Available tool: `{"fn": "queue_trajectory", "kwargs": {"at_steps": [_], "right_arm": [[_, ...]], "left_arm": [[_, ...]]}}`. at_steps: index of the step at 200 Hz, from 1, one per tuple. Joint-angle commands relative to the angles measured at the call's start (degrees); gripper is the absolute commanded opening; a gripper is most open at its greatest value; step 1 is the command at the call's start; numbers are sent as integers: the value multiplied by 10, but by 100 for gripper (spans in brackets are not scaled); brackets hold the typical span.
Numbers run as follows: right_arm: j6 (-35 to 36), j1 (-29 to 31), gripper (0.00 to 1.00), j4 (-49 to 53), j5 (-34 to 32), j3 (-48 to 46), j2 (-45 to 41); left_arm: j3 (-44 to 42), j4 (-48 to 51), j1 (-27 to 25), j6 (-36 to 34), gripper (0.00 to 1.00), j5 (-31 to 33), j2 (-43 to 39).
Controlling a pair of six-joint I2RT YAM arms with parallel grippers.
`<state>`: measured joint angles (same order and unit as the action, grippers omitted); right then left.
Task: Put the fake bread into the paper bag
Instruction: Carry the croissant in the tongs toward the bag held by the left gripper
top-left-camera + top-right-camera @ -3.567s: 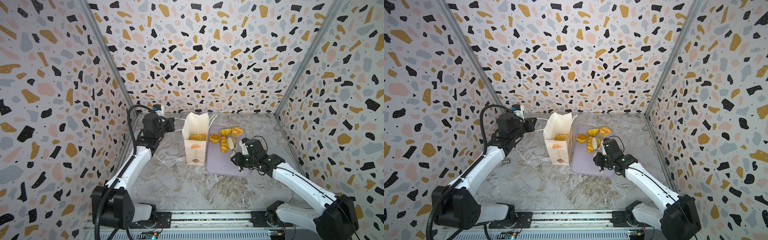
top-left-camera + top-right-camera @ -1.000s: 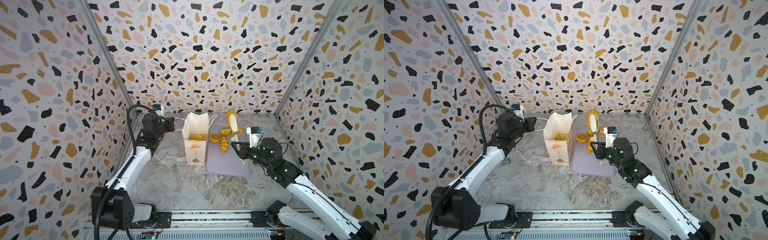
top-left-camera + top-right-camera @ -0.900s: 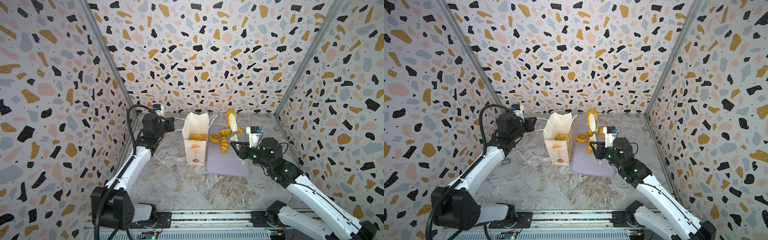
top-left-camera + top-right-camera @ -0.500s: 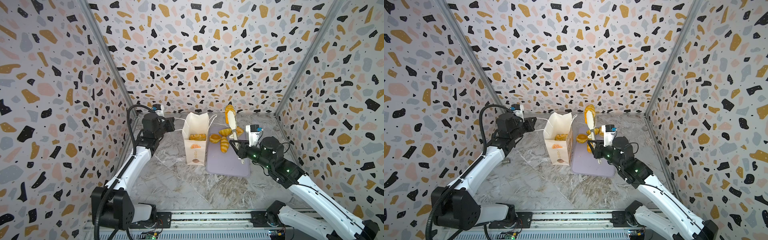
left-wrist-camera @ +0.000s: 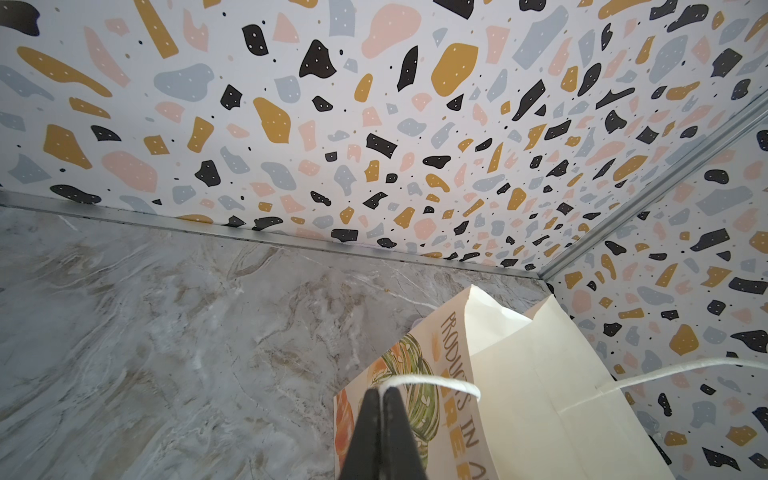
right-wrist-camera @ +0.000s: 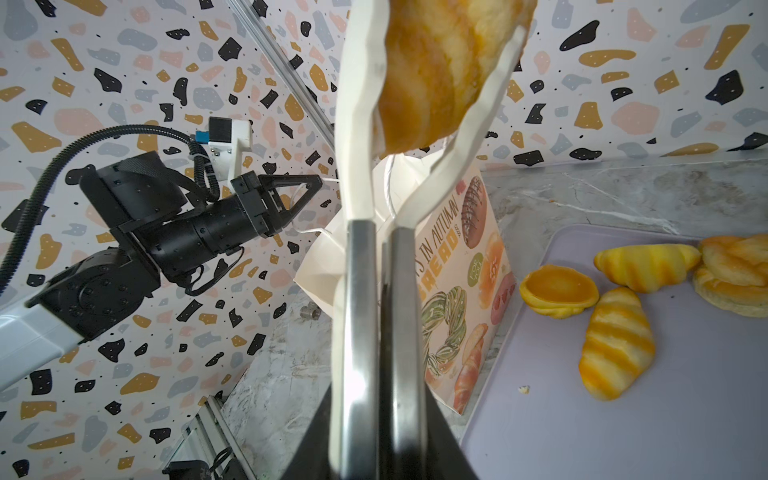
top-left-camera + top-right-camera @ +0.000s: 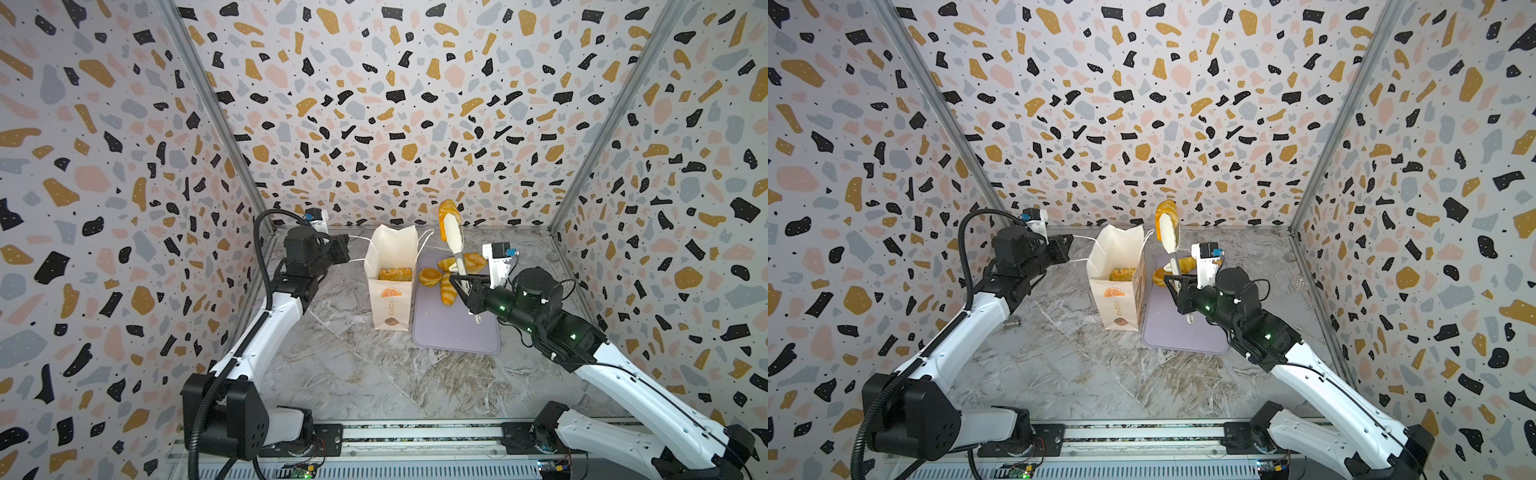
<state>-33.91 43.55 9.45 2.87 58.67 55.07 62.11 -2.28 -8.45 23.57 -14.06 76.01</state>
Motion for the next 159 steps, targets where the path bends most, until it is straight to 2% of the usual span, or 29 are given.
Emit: {"fn": "queue_trajectory", "kwargs": {"at_steps": [1,159], "right_arm": [[16,15,16,-21,-17,39,-2],[48,79,16,4,-38,108,75]], "left_arm": [[-5,-20,-3,-3,0,-4,-9],[-5,-22,-3,-1,0,-6,-10]]}}
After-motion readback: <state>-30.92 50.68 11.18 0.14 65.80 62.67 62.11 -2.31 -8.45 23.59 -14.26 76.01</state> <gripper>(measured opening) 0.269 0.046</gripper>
